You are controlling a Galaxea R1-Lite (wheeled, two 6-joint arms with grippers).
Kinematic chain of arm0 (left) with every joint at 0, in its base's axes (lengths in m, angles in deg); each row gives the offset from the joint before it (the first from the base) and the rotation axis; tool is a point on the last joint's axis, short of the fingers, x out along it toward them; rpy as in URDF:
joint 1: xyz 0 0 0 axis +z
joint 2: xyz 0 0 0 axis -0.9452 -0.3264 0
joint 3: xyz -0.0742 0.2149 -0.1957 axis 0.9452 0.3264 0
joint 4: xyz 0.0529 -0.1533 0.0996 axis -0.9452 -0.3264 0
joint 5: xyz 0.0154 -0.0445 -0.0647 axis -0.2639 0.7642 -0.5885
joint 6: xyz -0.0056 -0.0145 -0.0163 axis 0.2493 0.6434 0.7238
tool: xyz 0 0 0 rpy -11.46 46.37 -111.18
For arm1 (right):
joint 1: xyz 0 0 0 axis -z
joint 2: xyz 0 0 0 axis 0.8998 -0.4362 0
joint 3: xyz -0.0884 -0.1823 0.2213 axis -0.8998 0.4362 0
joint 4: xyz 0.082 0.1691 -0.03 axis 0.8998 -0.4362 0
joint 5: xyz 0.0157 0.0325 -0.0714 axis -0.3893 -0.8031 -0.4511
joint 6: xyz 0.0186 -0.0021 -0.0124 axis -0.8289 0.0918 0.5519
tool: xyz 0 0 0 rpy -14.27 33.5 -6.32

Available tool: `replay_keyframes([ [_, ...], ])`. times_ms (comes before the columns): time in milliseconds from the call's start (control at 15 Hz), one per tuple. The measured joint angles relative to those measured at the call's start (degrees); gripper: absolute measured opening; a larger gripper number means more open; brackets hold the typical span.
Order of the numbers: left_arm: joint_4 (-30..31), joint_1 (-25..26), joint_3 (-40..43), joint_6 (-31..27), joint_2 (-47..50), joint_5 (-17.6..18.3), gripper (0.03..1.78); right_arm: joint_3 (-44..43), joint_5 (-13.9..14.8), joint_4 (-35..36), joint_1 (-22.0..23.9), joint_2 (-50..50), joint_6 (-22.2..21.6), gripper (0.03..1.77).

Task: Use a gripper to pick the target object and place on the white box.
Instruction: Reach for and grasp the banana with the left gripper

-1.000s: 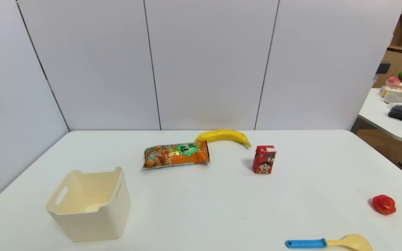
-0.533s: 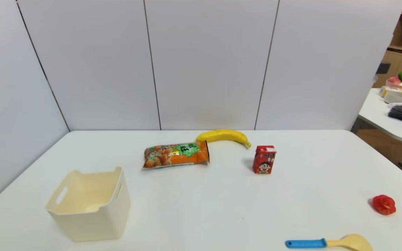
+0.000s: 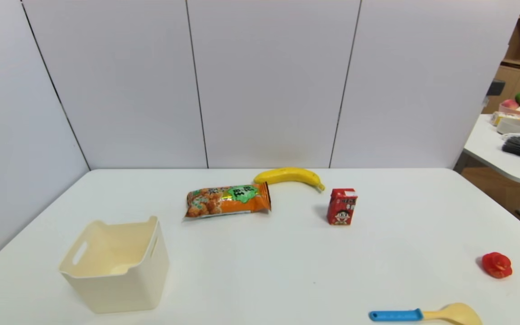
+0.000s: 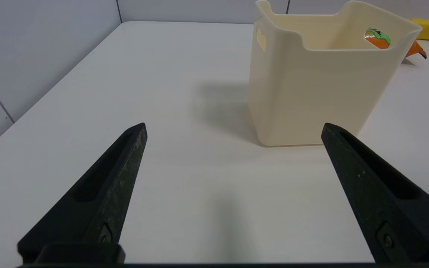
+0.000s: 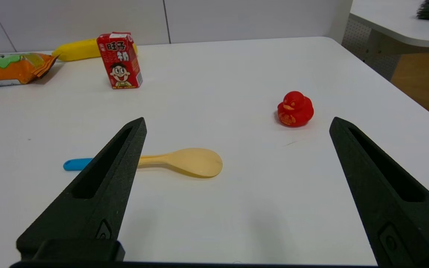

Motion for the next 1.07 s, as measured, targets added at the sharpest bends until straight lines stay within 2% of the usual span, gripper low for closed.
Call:
replay_keyframes([
  [600, -1.43, 0.00, -1.62, -1.90, -1.12, 0.07, 1.69, 0.00, 0.02, 0.02, 0.00, 0.00, -0.02, 1.70],
  [800, -1.90, 0.00, -6.28, -3.29, -5.51, 0.11, 1.69, 0.00, 0.02, 0.00, 0.00, 0.00, -0.02, 1.70],
  [1067, -2.11, 0.00, -16.34, -6.55, -16.99, 0.28, 1.69, 0.00, 0.02, 0.00, 0.00, 0.00, 0.00, 1.70],
])
